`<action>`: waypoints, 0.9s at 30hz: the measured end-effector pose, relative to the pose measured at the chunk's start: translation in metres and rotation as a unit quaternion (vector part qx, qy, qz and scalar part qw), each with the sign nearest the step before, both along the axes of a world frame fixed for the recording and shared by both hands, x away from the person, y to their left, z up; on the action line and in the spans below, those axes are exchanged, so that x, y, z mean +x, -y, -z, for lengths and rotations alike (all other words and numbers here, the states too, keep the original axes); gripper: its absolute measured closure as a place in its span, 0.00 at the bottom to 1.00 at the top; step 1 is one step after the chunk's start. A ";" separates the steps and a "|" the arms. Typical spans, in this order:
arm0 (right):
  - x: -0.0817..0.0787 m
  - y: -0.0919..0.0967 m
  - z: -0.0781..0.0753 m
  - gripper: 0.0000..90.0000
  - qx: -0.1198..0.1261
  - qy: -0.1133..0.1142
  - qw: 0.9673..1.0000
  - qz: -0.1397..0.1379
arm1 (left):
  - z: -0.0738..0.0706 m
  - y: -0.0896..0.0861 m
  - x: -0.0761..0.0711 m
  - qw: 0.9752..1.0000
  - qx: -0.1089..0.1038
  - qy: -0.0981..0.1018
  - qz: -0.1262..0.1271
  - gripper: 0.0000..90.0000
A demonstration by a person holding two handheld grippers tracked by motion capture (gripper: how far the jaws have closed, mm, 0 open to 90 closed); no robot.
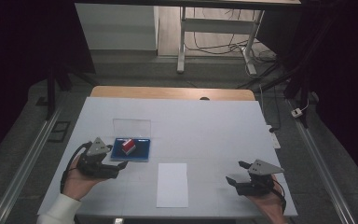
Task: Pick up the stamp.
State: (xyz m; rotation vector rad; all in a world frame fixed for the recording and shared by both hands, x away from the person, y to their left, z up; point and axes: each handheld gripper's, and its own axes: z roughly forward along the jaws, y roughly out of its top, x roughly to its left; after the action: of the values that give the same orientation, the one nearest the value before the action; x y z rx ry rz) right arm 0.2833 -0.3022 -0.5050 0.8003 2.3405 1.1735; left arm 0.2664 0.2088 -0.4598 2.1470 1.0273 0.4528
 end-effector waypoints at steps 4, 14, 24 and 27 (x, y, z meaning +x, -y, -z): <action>0.000 0.000 0.001 0.23 0.000 -0.002 1.000 -0.004 | -0.005 0.004 0.007 1.000 0.005 -0.003 0.005 0.22; 0.000 0.001 0.001 0.24 0.001 -0.003 1.000 -0.004 | -0.015 0.021 0.028 0.999 0.034 -0.007 0.014 0.23; 0.001 -0.001 0.003 0.26 -0.004 -0.006 1.000 -0.006 | -0.016 0.028 0.052 0.998 0.050 -0.023 0.015 0.25; 0.000 -0.002 0.004 0.26 -0.012 -0.007 1.000 -0.005 | -0.013 0.029 0.060 0.998 0.059 -0.030 0.016 0.26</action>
State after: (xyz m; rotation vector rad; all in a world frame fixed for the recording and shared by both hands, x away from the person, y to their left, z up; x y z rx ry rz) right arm 0.2838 -0.3000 -0.5088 0.7918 2.3685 1.1453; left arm 0.3261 0.1795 -0.4464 2.2914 1.0203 0.4469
